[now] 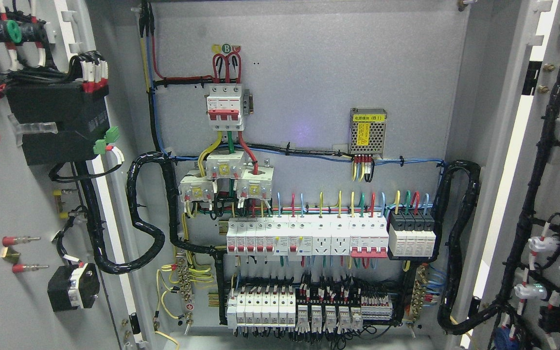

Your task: Open door with both hands

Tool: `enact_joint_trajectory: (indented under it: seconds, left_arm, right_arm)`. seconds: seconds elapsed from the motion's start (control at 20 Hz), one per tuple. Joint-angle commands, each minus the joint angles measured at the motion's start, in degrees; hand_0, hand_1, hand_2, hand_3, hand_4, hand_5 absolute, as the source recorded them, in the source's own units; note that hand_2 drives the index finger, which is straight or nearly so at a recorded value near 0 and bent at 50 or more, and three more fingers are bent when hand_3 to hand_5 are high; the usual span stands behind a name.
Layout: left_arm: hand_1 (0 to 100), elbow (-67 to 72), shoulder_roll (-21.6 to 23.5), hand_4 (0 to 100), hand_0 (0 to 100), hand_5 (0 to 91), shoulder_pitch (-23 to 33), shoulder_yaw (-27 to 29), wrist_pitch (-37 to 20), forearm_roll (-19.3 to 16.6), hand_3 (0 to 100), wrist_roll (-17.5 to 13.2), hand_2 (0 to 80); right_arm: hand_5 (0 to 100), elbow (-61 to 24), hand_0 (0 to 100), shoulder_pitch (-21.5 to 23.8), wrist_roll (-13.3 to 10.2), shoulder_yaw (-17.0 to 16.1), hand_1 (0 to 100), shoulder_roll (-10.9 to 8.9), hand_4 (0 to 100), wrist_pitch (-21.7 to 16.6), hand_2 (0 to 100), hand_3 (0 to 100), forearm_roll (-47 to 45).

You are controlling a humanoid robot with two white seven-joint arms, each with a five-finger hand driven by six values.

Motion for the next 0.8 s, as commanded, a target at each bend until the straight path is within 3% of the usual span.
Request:
enact_joint_trajectory:
  seconds: [0.0, 0.55, 0.75]
  left_arm:
    - [0, 0.7, 5.4, 0, 0, 0.0, 0.7, 8.0, -33.3, 6.1, 0, -0.1, 0.0]
    - [0, 8.7, 14.1, 0, 0, 0.0, 0.1, 15.3, -32.5, 16.5, 0, 0.0, 0.0]
    - [0, 11.6, 16.1, 0, 0, 0.0, -0.9, 16.5, -30.2, 18.0, 0, 0.0, 0.0]
  right_arm:
    - [0, 0.9, 38, 1.2, 0.0, -3.6, 0, 0.89, 0, -0.4, 0, 0, -0.1]
    - [0, 0.9, 38, 2.8, -0.1, -6.1, 0, 1.95, 0, -0.6, 0, 0, -1.0]
    - [0, 0.9, 38, 3.2, -0.2, -7.3, 0, 2.04, 0, -0.6, 0, 0, -1.9]
